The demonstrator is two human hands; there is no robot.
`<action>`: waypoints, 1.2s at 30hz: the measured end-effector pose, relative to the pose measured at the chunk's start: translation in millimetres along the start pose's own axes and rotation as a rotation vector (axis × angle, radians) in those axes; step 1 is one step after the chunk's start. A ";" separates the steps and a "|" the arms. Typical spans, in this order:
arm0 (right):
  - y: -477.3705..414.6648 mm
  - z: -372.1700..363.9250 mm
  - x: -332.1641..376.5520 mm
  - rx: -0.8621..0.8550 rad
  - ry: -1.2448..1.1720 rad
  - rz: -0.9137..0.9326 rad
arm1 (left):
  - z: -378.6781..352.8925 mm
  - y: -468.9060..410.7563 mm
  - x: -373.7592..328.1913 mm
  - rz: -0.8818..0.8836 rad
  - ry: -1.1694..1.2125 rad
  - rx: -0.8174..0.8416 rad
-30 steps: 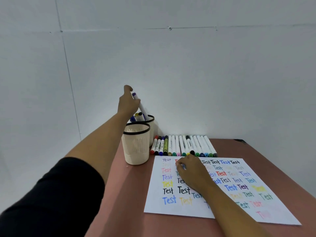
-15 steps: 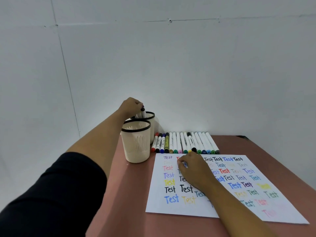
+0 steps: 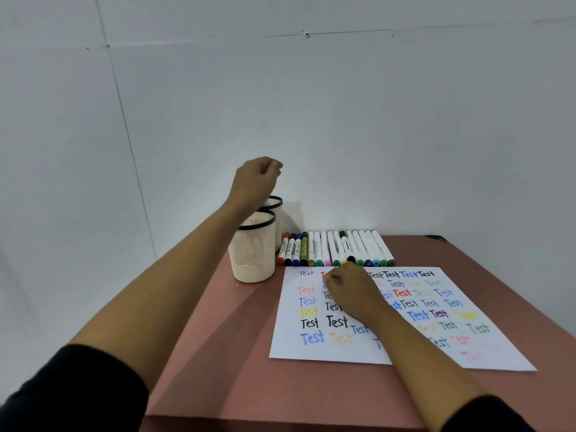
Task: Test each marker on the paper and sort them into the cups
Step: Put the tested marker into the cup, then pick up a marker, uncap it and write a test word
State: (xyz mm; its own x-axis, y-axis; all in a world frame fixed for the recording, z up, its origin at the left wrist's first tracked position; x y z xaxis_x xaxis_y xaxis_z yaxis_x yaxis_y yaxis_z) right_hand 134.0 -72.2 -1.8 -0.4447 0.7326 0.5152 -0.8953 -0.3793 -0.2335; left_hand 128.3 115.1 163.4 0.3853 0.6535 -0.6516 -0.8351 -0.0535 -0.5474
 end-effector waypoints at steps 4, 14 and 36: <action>1.5 0.5 1.4 0.000 -0.010 0.010 | -38.6 42.7 -7.5 -0.036 -0.002 0.113; 5.0 -2.0 7.6 0.002 0.142 0.044 | -108.4 102.7 58.3 0.065 -0.323 0.381; -30.9 76.9 -83.6 -0.138 0.044 -0.419 | -114.7 103.0 72.3 0.057 -0.337 0.381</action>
State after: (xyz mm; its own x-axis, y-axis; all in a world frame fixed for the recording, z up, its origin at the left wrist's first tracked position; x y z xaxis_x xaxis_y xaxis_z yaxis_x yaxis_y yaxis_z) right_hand 200.7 -165.1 25.7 -0.0409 0.8314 0.5541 -0.9920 0.0324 -0.1220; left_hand 115.2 70.2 -0.3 0.2389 0.8683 -0.4347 -0.9592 0.1414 -0.2448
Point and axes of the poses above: each hand's wrist, its own y-axis away from the middle knuckle, its own z-axis out of the back of the hand, x = y × z, the point moved 6 cm from there along -y, towards the middle knuckle, and after that the axes turned 11 degrees about x, right-handed, at the moved point
